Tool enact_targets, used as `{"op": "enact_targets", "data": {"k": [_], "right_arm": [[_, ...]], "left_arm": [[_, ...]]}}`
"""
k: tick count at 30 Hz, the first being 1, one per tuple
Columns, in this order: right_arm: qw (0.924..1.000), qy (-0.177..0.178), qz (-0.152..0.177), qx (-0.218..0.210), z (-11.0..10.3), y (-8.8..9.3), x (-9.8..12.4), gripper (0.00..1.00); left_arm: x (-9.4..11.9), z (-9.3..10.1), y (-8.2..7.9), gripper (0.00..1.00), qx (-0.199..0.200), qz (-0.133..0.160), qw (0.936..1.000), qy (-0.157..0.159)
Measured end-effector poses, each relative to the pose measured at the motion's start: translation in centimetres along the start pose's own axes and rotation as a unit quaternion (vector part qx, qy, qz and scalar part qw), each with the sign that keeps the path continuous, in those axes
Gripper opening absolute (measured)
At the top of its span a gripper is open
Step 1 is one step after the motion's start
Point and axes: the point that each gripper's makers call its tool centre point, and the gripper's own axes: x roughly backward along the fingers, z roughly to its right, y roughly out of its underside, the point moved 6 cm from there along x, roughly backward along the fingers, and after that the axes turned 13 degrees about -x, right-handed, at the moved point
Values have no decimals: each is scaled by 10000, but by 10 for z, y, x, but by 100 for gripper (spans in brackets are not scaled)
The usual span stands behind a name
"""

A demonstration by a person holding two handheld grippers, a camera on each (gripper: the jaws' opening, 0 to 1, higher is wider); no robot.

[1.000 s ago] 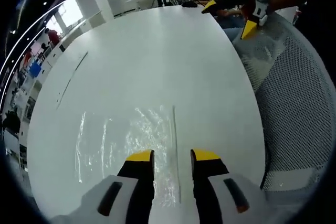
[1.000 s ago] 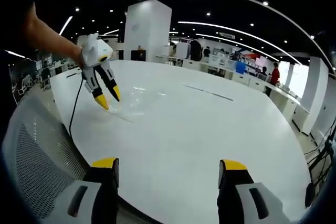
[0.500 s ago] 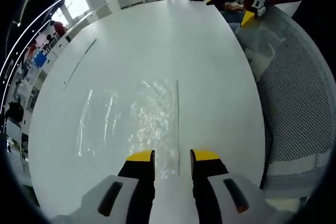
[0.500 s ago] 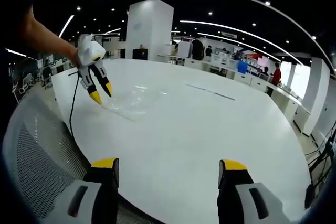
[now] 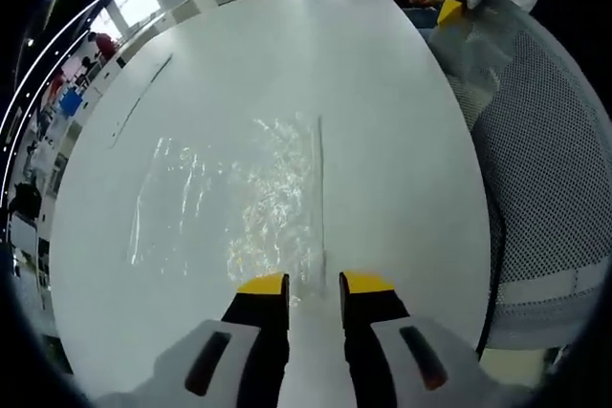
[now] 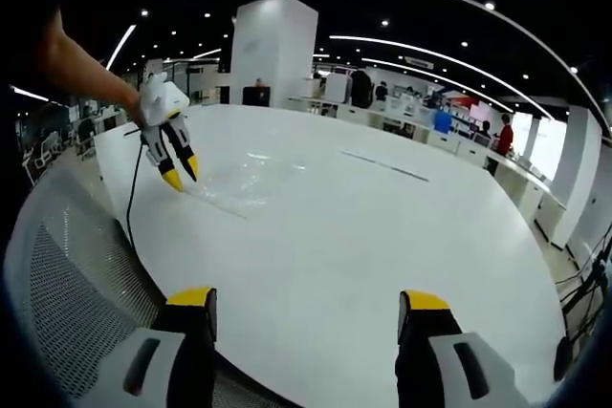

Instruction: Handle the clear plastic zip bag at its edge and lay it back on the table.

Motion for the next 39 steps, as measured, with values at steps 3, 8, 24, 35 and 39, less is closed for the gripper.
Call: {"op": "enact_targets", "data": {"k": [3,8,24,35,39], "right_arm": [[10000,5,-8,7,0,0,0,77],[10000,16,-19,7,0,1,0,77],[10000,10,-36,-2,-2,-1,1,76],[9996,75,-137,222,-2,-1,2,74],[9990,52,-251,355,-3,-1,2,72]], "left_arm": [[-3,-2,2,14,24,-4,10000,34],[-6,0,3,10,113,-17,9998,145],[-7,1,4,2,424,87,9984,364],[-4,1,0,0,318,73,9993,206],[0,2,-3,0,225,59,9996,187]]}}
